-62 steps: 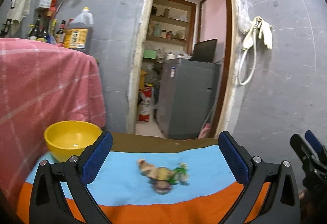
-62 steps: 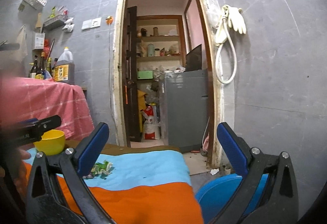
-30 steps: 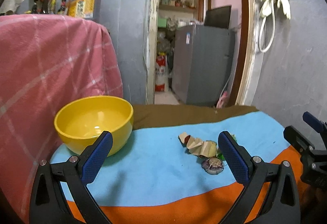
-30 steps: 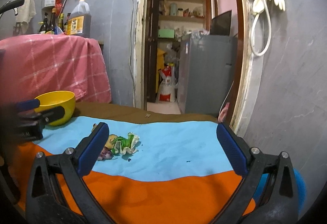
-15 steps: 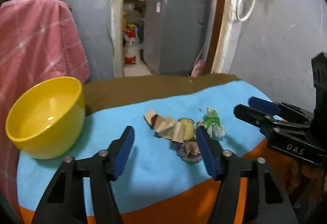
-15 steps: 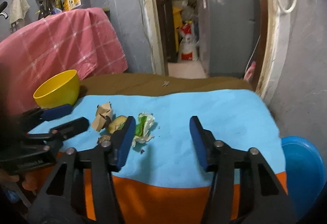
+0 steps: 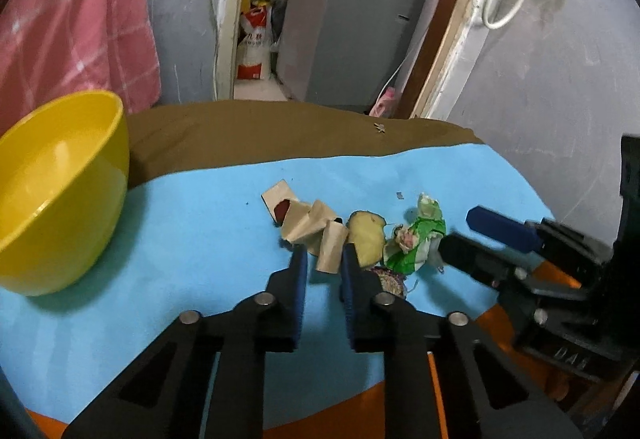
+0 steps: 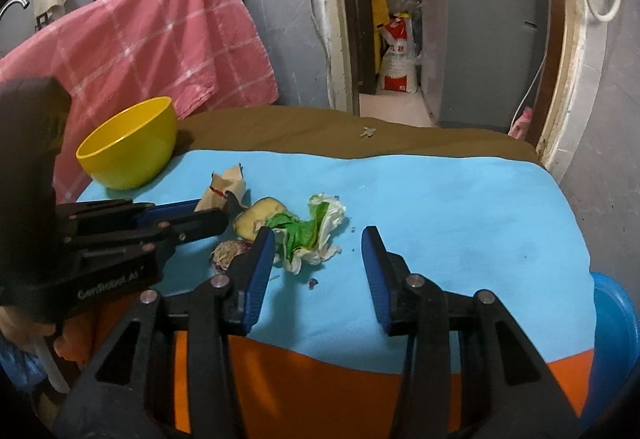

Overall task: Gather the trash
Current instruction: 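Grasp the tan paper scrap with the left tool while the right tool grasps the green leafy wrapper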

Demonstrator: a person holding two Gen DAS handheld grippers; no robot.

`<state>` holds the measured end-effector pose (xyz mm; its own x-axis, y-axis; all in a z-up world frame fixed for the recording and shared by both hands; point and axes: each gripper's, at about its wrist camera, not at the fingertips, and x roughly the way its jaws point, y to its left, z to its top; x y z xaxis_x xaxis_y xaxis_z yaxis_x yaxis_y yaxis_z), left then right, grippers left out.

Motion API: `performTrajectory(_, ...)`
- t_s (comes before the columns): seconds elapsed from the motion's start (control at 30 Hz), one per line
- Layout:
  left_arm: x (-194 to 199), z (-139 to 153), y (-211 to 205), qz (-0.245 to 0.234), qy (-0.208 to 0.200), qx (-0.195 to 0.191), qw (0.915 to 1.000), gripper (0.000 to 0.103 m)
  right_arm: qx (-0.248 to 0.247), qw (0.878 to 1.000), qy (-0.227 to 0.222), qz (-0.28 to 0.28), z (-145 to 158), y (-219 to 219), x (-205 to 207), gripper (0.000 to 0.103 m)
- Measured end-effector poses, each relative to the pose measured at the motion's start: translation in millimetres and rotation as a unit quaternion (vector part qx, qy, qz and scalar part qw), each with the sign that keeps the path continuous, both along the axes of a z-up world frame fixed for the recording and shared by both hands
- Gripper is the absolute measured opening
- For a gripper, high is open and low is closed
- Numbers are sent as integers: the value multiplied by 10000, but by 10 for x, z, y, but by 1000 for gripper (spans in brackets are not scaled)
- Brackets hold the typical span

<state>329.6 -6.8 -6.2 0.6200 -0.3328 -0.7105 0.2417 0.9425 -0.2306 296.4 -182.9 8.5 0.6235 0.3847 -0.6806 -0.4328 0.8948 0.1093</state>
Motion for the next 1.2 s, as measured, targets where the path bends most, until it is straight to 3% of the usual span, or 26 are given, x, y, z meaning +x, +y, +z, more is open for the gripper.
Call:
performTrajectory(0.2, 17, 12, 112, 147, 96, -310, 9994, 8, -3, 9997, 213, 121, -42, 20, 57, 71)
performTrajectory(0.37, -1, 33, 146, 231, 100, -354, 9991, 8, 28, 9991, 355, 216, -78, 37, 86, 67)
performTrajectory(0.6, -8, 41, 126, 285, 88, -293, 9991, 8, 77, 9987, 457, 196, -105, 23, 102, 44)
performTrajectory(1.03, -46, 45, 149, 456, -23, -418, 9981, 8, 135, 9991, 359, 195, -72, 36, 67, 46)
performTrajectory(1.1, -53, 49, 167, 512, -36, -462, 9976, 8, 160, 9991, 350, 190, -64, 29, 67, 63)
performTrajectory(1.2, -62, 58, 201, 567, -80, -521, 9970, 8, 94, 9993, 310, 197, -49, 59, 64, 72)
